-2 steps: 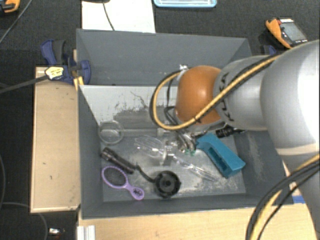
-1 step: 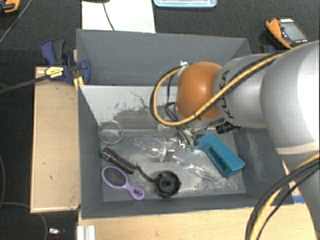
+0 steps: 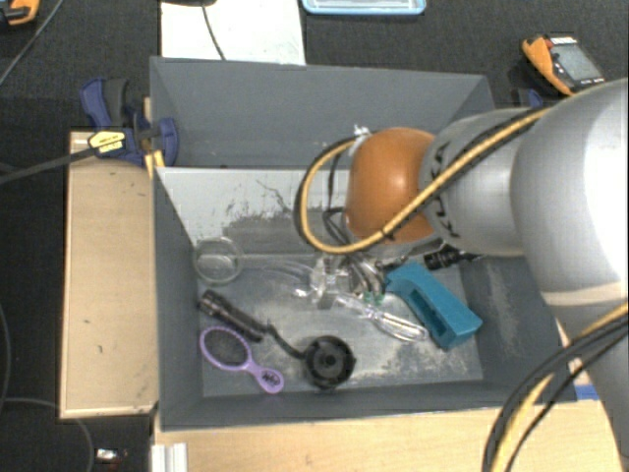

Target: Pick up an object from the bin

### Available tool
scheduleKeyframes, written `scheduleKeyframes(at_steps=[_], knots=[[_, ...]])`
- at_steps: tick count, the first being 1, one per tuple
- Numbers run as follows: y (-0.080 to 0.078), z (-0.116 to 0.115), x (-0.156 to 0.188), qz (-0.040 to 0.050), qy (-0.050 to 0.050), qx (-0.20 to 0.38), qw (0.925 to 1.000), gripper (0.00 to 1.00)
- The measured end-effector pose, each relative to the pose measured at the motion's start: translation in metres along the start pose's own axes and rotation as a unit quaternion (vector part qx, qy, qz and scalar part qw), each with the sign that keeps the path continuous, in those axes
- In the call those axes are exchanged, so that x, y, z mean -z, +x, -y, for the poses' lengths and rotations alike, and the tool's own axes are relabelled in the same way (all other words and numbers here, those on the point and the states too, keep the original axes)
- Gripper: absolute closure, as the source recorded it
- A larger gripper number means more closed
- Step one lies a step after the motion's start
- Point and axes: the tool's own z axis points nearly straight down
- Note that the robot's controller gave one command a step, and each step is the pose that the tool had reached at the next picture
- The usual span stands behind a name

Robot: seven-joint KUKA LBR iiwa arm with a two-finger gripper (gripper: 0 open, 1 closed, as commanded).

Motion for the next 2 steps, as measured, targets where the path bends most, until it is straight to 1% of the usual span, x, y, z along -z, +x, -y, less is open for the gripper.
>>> scheduleKeyframes(at_steps=[1,2], knots=[[0.0,0.0,0.0,0.0,0.0,0.0,1.0,1.0],[0.0,0.0001,0.0084,0.0002,0.0,-0.001,1.0,1.0]])
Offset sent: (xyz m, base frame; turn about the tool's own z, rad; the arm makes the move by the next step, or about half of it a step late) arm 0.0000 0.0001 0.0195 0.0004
